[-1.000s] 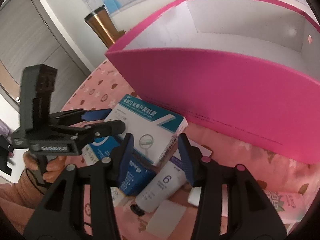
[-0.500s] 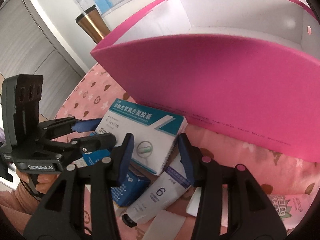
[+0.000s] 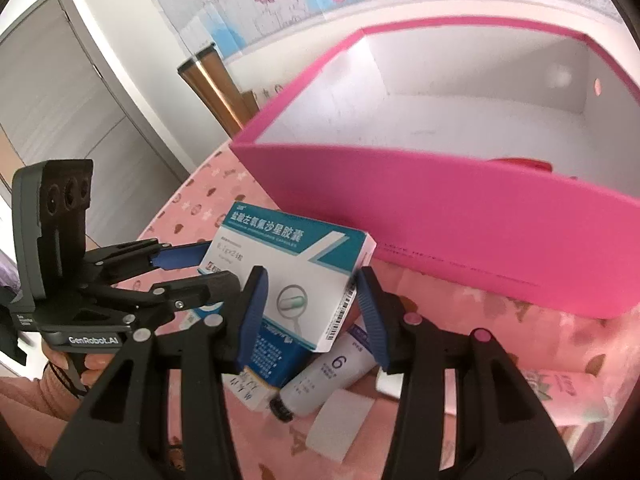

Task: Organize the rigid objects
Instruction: 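Lift the medicine box into the pink box and open the right gripper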

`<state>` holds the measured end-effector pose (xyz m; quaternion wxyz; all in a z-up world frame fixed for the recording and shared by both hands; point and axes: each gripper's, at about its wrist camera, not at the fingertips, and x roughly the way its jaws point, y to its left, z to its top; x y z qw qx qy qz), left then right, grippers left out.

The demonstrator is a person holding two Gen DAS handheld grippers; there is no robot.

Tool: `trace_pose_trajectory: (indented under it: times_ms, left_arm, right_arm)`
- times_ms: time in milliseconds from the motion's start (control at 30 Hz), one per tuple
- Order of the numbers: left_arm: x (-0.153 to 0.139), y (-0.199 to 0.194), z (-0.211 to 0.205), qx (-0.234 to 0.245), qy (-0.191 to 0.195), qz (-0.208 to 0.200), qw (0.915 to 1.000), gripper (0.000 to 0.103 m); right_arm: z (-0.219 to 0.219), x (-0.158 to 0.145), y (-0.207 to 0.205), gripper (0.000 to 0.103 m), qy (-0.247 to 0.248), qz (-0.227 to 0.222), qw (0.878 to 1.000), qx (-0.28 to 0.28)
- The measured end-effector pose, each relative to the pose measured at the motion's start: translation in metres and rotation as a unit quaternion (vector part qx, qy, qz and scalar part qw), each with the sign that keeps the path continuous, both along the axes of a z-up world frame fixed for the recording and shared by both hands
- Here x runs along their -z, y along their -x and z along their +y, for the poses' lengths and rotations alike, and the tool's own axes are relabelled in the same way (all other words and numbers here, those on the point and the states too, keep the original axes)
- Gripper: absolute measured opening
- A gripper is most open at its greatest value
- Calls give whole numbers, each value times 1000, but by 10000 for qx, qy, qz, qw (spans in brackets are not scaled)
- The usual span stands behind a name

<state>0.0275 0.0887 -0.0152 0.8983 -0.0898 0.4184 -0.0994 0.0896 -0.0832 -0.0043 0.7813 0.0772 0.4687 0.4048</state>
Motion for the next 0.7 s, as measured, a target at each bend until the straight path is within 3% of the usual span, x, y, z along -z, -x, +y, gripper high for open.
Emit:
trace_pose_trajectory:
  times_ms: [367, 700]
  left_arm:
    - [-44, 12, -22, 279, 12, -565, 9980, 55]
    - [-82, -16, -35, 317, -207, -956, 9947, 55]
  right_arm:
    - [-34, -49, 13, 49, -212, -468, 9986, 86]
    - [-49, -81, -11, 49, -367, -837, 9954, 302]
